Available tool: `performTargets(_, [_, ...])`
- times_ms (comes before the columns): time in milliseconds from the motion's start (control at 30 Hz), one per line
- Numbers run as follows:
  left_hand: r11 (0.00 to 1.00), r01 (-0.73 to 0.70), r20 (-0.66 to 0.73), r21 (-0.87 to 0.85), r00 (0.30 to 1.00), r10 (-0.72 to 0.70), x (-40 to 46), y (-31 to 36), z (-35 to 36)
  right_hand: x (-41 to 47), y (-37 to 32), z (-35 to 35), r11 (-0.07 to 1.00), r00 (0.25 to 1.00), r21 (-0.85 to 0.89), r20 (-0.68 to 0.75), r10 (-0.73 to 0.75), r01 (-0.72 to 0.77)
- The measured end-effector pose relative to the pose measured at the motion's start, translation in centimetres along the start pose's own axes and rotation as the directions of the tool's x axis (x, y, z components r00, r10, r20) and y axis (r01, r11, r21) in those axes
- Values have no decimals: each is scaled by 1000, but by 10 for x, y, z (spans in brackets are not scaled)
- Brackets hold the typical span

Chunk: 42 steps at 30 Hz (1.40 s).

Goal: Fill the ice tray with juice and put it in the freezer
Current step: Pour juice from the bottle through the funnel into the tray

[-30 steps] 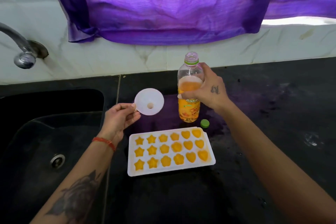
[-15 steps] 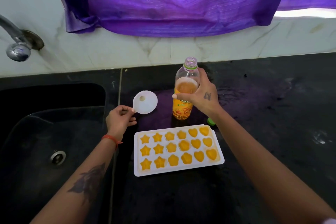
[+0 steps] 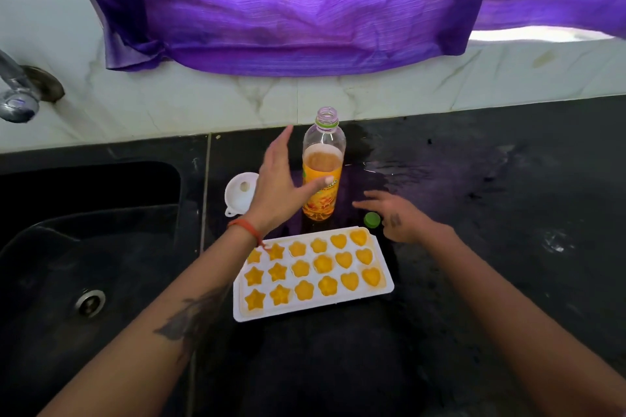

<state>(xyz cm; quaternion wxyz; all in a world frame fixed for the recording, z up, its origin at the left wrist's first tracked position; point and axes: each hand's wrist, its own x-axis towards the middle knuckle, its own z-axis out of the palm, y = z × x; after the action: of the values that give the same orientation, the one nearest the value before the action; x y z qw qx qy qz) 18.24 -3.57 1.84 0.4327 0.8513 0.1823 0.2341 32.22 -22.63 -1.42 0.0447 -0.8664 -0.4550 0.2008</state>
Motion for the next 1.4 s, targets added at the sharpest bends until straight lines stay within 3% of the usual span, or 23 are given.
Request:
performTargets(100, [996, 29, 41, -81, 999, -26, 11, 11, 15, -3, 3, 12, 993, 997, -110, 71, -28, 36])
performTargets(267, [973, 25, 43, -228, 999, -15, 12, 15, 27, -5, 6, 15, 985, 992, -163, -109, -66, 48])
performTargets(333, [968, 29, 50, -249, 999, -17, 11, 14, 28, -9, 7, 7, 997, 988, -73, -155, 0, -11])
performTargets(400, [968, 33, 56, -251, 998, -19, 10, 15, 29, -14, 2, -15, 988, 957, 148, -280, 81, -41])
performTargets(500, [968, 33, 48, -250, 999, -22, 10, 16, 29, -21, -23, -73, 899, 846, 419, -519, 122, 128])
performTargets(600, [969, 43, 50, -244, 998, -31, 9, 15, 29, -26, -59, -133, 884, 787, 367, -617, -1, 289])
performTargets(700, [971, 45, 62, -237, 998, -31, 8, 16, 29, -22, -91, -164, 925, 809, 107, -528, -259, 366])
performTargets(767, [970, 38, 66, -238, 998, -23, 8, 17, 27, -13, -102, -172, 937, 849, -82, -402, -342, 339])
performTargets(900, [972, 46, 79, -230, 996, -29, 9, 18, 25, 0, -104, -176, 931, 902, -193, -250, -353, 311])
performTargets(1100, [976, 44, 77, -211, 997, -28, 11, 16, 24, 9, -110, -181, 885, 896, -311, -168, -411, 347])
performTargets(1233, [978, 51, 72, -204, 997, -37, 12, 15, 24, 9, -115, -180, 784, 875, -506, -111, -471, 358])
performTargets(1400, [975, 62, 80, -214, 996, -46, 13, 14, 23, 15, -115, -175, 741, 887, -582, -69, -456, 336])
